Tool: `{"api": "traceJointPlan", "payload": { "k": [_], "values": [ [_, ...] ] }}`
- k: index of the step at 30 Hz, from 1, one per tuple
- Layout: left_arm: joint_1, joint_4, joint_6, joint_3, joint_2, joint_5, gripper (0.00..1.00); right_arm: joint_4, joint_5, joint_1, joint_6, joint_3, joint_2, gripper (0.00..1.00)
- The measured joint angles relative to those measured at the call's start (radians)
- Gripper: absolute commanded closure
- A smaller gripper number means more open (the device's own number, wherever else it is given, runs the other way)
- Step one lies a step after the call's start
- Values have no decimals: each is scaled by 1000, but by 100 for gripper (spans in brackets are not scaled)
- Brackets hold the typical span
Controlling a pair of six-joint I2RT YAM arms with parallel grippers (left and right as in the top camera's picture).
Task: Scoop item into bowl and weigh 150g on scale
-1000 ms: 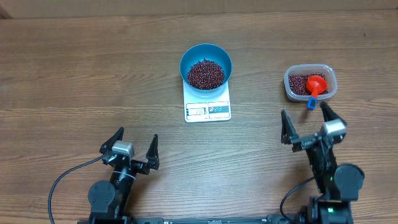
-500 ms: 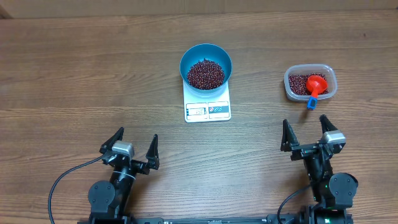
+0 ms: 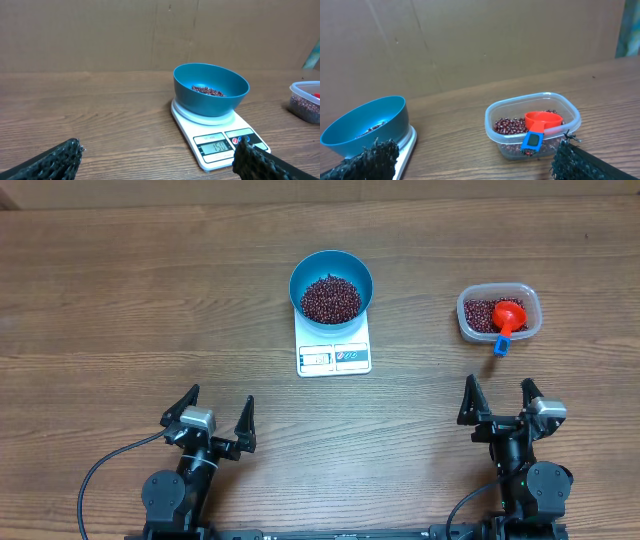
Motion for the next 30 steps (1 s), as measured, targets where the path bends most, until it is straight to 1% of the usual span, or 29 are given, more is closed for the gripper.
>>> {"api": "traceJointPlan", "payload": {
  "k": [30],
  "values": [
    [0,0,0,0,0,0,1,-2,3,10,11,0,0,0]
  ]
}}
